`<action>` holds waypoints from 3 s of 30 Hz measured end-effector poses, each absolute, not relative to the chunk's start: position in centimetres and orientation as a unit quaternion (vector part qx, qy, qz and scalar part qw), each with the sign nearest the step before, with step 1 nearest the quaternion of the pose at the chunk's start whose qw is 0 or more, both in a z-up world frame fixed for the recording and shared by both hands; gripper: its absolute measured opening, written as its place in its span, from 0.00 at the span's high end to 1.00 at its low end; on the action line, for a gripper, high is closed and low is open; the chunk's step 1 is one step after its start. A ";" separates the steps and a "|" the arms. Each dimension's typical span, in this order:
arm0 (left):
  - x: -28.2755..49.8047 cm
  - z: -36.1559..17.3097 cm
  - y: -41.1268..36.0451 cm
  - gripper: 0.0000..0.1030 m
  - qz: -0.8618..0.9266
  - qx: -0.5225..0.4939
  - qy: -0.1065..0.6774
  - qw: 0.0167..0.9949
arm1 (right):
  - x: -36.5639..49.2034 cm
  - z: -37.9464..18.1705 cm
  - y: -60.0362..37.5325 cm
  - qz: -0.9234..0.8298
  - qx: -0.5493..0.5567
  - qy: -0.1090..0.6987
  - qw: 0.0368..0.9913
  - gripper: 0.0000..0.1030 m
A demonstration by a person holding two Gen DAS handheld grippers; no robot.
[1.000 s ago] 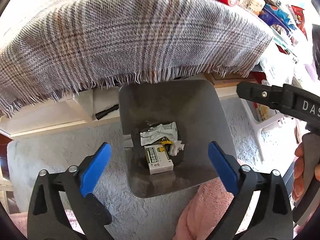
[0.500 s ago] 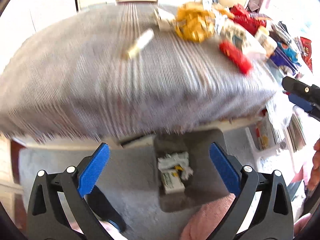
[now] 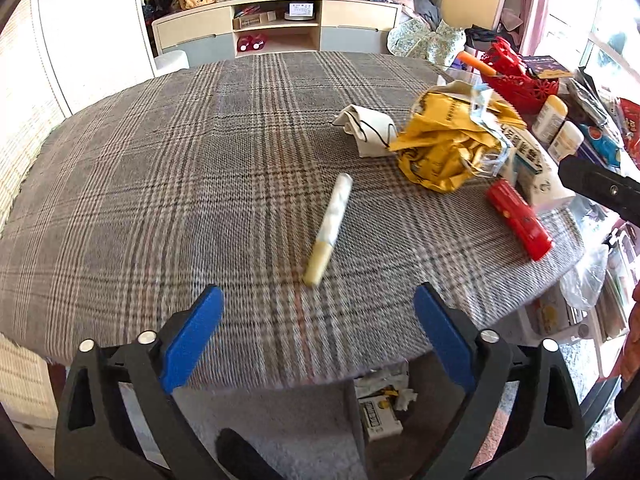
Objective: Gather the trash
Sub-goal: 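Grasp the cream stick with the left gripper while the right grasps the blue-white plastic clip, then carry both items over the bin and open the left gripper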
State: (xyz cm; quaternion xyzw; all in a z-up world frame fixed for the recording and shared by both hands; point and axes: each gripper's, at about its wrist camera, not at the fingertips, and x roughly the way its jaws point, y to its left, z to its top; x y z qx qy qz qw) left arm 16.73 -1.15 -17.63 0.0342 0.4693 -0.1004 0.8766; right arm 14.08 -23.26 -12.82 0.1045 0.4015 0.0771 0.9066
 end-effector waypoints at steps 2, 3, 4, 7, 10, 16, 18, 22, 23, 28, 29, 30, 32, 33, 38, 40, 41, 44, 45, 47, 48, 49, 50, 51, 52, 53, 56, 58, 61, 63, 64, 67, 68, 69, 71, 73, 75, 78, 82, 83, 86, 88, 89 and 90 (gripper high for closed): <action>17.9 -18.1 -1.1 0.19 -0.101 0.033 0.471 0.876 | 15.1 -13.1 -22.9 0.082 0.100 0.401 0.907 0.14; 18.4 -18.4 -1.0 0.22 -0.101 0.030 0.474 0.874 | 15.7 -13.3 -22.6 0.086 0.097 0.402 0.906 0.18; 19.0 -18.6 -0.9 0.23 -0.103 0.026 0.477 0.873 | 16.3 -13.5 -22.3 0.087 0.092 0.403 0.906 0.21; 20.5 -19.5 -0.8 0.28 -0.107 0.019 0.482 0.869 | 17.7 -14.2 -21.7 0.089 0.073 0.407 0.906 0.30; 21.7 -20.4 -1.0 0.38 -0.111 0.015 0.491 0.864 | 18.5 -14.8 -21.6 0.089 0.069 0.404 0.908 0.35; 22.9 -21.1 -1.6 0.60 -0.111 0.026 0.497 0.860 | 18.6 -15.1 -21.6 0.104 0.073 0.405 0.905 0.60; 23.0 -21.0 -1.6 0.71 -0.114 0.022 0.498 0.859 | 18.6 -15.2 -21.4 0.109 0.069 0.405 0.905 0.65; 22.9 -20.9 -1.7 0.87 -0.117 0.024 0.501 0.857 | 18.3 -15.0 -21.0 0.113 0.066 0.405 0.905 0.74; 22.8 -20.9 -1.7 0.87 -0.117 0.024 0.502 0.857 | 18.1 -14.9 -20.9 0.112 0.064 0.404 0.905 0.75; 21.9 -20.8 -1.5 0.89 -0.122 0.024 0.504 0.855 | 16.9 -14.4 -20.9 0.123 0.065 0.405 0.904 0.76; 21.5 -20.7 -1.4 0.89 -0.122 0.024 0.503 0.855 | 16.5 -14.3 -20.9 0.125 0.066 0.405 0.903 0.77; 21.3 -20.6 -1.5 0.89 -0.123 0.024 0.502 0.856 | 16.2 -14.1 -21.0 0.127 0.066 0.405 0.903 0.77; 20.6 -20.1 -1.7 0.89 -0.125 0.026 0.499 0.857 | 15.4 -13.9 -21.0 0.126 0.063 0.404 0.904 0.77; 20.1 -19.8 -1.7 0.89 -0.126 0.028 0.497 0.858 | 14.9 -13.8 -21.1 0.127 0.062 0.404 0.904 0.77; 17.5 -17.9 -2.2 0.89 -0.131 0.028 0.483 0.865 | 12.6 -13.5 -21.7 0.124 0.070 0.405 0.903 0.77; 16.0 -17.4 -2.5 0.89 -0.136 0.029 0.478 0.867 | 11.1 -13.4 -21.9 0.124 0.074 0.404 0.903 0.77; 15.1 -17.1 -2.8 0.89 -0.140 0.030 0.476 0.868 | 10.4 -13.3 -22.1 0.125 0.075 0.404 0.903 0.77; 12.5 -16.8 -3.7 0.89 -0.146 0.036 0.469 0.870 | 8.1 -13.5 -22.7 0.122 0.085 0.408 0.901 0.77; 11.7 -16.7 -4.0 0.89 -0.148 0.037 0.467 0.871 | 7.4 -13.6 -22.9 0.121 0.087 0.410 0.900 0.77; 9.8 -17.0 -4.6 0.89 -0.154 0.036 0.467 0.870 | 5.9 -14.1 -23.3 0.116 0.094 0.415 0.897 0.77; 8.7 -17.3 -4.8 0.89 -0.159 0.034 0.468 0.869 | 5.2 -14.5 -23.6 0.114 0.099 0.420 0.895 0.77; 8.0 -17.6 -5.1 0.89 -0.162 0.034 0.470 0.867 | 4.5 -14.9 -23.9 0.113 0.102 0.424 0.893 0.77; 7.1 -18.0 -5.5 0.89 -0.165 0.034 0.471 0.866 | 3.9 -15.4 -24.1 0.111 0.104 0.429 0.890 0.77; 6.5 -18.3 -5.7 0.89 -0.166 0.033 0.473 0.865 | 3.3 -15.9 -24.3 0.109 0.104 0.434 0.888 0.77; 5.8 -18.7 -6.0 0.89 -0.169 0.031 0.475 0.863 | 2.8 -16.5 -24.5 0.107 0.105 0.439 0.886 0.77; 5.1 -19.2 -6.3 0.89 -0.170 0.028 0.477 0.862 | 2.2 -17.2 -24.7 0.104 0.107 0.445 0.883 0.77; 3.1 -21.1 -6.9 0.89 -0.171 0.018 0.489 0.855 | 0.8 -19.3 -25.2 0.096 0.115 0.463 0.874 0.77; 2.4 -22.6 -7.3 0.89 -0.173 0.011 0.502 0.847 | 0.1 -20.6 -25.3 0.092 0.121 0.475 0.867 0.77; 1.4 -25.7 -7.6 0.89 -0.183 -0.007 0.526 0.831 | -0.3 -22.9 -25.3 0.086 0.128 0.496 0.855 0.77; 1.2 -27.7 -7.9 0.89 -0.178 -0.010 0.539 0.823 | -0.4 -24.5 -25.0 0.084 0.131 0.510 0.846 0.77; 1.1 -28.7 -7.9 0.89 -0.174 -0.011 0.546 0.819 | -0.4 -25.2 -24.8 0.083 0.132 0.516 0.842 0.77; 1.1 -30.9 -8.1 0.89 -0.174 -0.004 0.560 0.810 | -0.5 -27.0 -24.2 0.079 0.135 0.533 0.832 0.77; 1.2 -31.4 -8.2 0.89 -0.175 -0.002 0.563 0.808 | -0.5 -27.7 -24.1 0.077 0.137 0.539 0.828 0.77; 1.2 -31.8 -8.2 0.89 -0.176 -0.002 0.566 0.805 | -0.4 -28.2 -24.0 0.076 0.139 0.543 0.825 0.77; 1.2 -32.7 -8.4 0.89 -0.178 -0.003 0.574 0.800 | -0.3 -29.0 -23.8 0.072 0.142 0.548 0.821 0.77; 1.2 -33.4 -8.6 0.89 -0.181 -0.005 0.579 0.795 | -0.2 -29.7 -23.6 0.070 0.145 0.552 0.818 0.77; 1.2 -34.0 -8.5 0.89 -0.180 -0.004 0.583 0.792 | -0.1 -30.3 -23.6 0.066 0.143 0.556 0.816 0.77; 1.4 -34.8 -8.6 0.89 -0.180 -0.006 0.592 0.786 | 0.2 -30.9 -23.5 0.061 0.145 0.562 0.812 0.77; 1.4 -35.2 -8.9 0.88 -0.176 -0.001 0.596 0.784 | 0.3 -31.4 -23.4 0.063 0.152 0.567 0.807 0.74; 1.5 -35.2 -8.9 0.88 -0.175 0.000 0.596 0.784 | 0.4 -31.5 -23.4 0.064 0.153 0.568 0.806 0.74; 1.6 -35.1 -8.7 0.72 -0.175 -0.006 0.593 0.786 | 0.6 -31.5 -23.3 0.060 0.152 0.568 0.807 0.74; 1.7 -35.0 -8.3 0.66 -0.173 -0.011 0.591 0.788 | 0.7 -31.4 -23.5 0.055 0.155 0.566 0.808 0.52; 1.7 -35.0 -8.2 0.63 -0.172 -0.013 0.591 0.788 | 0.6 -31.2 -23.8 0.053 0.155 0.563 0.810 0.47; 1.7 -35.0 -8.1 0.60 -0.170 -0.012 0.590 0.789 | 0.5 -31.0 -24.1 0.050 0.153 0.559 0.813 0.45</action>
